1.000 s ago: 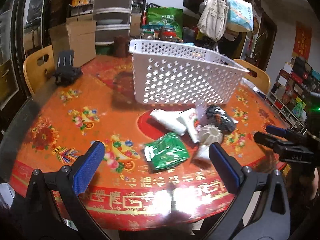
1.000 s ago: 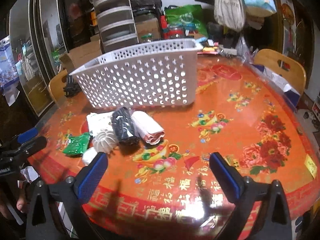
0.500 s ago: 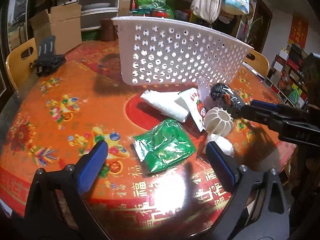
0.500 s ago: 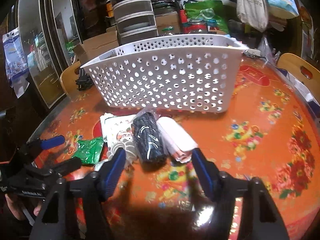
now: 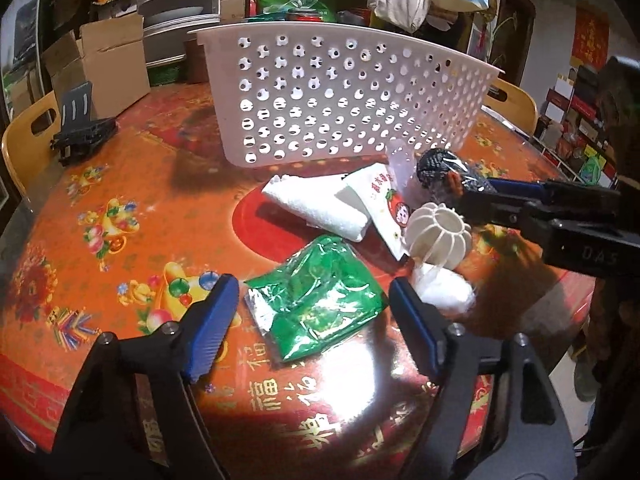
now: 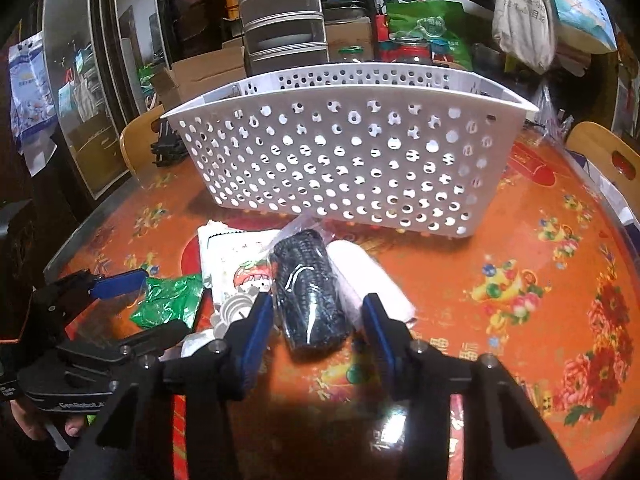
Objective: Organize soft objects
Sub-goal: 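Grasp the black rolled sock with the right gripper while the left gripper grasps the green packet, then carry the sock and green packet into the basket and open both grippers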
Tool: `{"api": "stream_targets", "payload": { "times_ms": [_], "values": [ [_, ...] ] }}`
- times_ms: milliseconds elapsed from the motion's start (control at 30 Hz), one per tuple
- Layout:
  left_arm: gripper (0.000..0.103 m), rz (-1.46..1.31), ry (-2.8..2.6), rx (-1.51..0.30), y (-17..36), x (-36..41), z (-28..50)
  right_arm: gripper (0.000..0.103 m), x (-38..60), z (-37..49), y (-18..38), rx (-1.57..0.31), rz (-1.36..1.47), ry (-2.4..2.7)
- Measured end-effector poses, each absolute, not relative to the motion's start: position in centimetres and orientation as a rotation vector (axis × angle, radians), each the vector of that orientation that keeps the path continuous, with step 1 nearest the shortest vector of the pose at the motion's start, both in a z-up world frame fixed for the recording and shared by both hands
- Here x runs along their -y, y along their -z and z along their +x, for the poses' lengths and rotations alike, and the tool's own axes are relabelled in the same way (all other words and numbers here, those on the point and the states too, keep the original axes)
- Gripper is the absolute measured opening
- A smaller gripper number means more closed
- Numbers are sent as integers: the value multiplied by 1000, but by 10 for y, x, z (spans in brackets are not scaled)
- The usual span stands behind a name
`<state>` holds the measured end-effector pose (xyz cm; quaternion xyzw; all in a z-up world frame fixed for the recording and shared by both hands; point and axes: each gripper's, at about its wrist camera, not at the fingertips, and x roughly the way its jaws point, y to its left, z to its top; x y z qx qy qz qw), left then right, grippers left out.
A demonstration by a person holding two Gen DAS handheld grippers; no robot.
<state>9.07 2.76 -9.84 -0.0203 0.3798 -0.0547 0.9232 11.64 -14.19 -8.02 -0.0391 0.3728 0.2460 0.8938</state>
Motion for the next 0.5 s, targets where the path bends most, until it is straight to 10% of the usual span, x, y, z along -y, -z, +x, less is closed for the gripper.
{"api": "stream_targets", "payload": {
  "times_ms": [500],
  "values": [
    [64,-49,105,-707,82,-25,72,34,153,102,74,-725,-68,-558]
  ]
}}
